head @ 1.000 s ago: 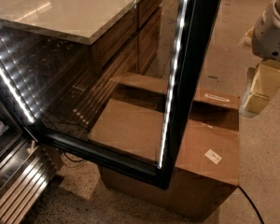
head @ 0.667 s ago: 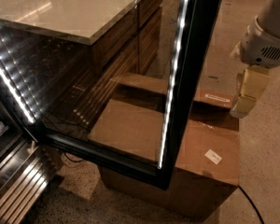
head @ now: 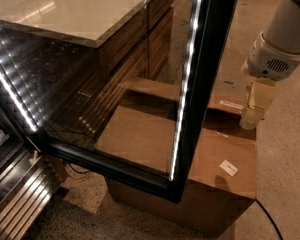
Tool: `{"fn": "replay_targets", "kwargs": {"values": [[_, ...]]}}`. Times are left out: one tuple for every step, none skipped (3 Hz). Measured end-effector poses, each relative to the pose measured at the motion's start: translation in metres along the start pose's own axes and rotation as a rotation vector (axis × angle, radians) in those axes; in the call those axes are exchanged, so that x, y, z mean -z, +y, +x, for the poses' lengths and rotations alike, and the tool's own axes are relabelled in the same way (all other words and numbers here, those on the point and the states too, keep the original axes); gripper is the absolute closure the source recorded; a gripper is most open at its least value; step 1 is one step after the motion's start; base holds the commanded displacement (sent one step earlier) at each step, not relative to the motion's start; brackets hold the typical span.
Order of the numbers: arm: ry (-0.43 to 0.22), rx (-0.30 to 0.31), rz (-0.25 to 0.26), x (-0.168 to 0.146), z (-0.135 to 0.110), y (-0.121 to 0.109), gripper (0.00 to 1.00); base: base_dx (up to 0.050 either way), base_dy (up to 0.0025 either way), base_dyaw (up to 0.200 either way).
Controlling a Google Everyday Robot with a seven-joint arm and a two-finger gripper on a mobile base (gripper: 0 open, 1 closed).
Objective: Close right fridge door
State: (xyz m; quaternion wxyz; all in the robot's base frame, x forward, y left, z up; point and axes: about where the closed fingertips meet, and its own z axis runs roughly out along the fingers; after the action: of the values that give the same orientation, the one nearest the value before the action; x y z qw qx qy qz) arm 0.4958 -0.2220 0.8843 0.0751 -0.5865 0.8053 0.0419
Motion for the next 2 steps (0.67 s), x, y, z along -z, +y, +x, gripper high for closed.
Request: {"fn": "replay_targets", "kwargs": {"values": [[-0.054, 0.03, -0.019, 0.001, -0.001, -0.002, 0.0, 0.0, 0.0, 0.0], [-0.201, 0.09, -0.089, 0.0, 0.013, -0.009, 0.0, 0.0, 0.0, 0.0]]}}
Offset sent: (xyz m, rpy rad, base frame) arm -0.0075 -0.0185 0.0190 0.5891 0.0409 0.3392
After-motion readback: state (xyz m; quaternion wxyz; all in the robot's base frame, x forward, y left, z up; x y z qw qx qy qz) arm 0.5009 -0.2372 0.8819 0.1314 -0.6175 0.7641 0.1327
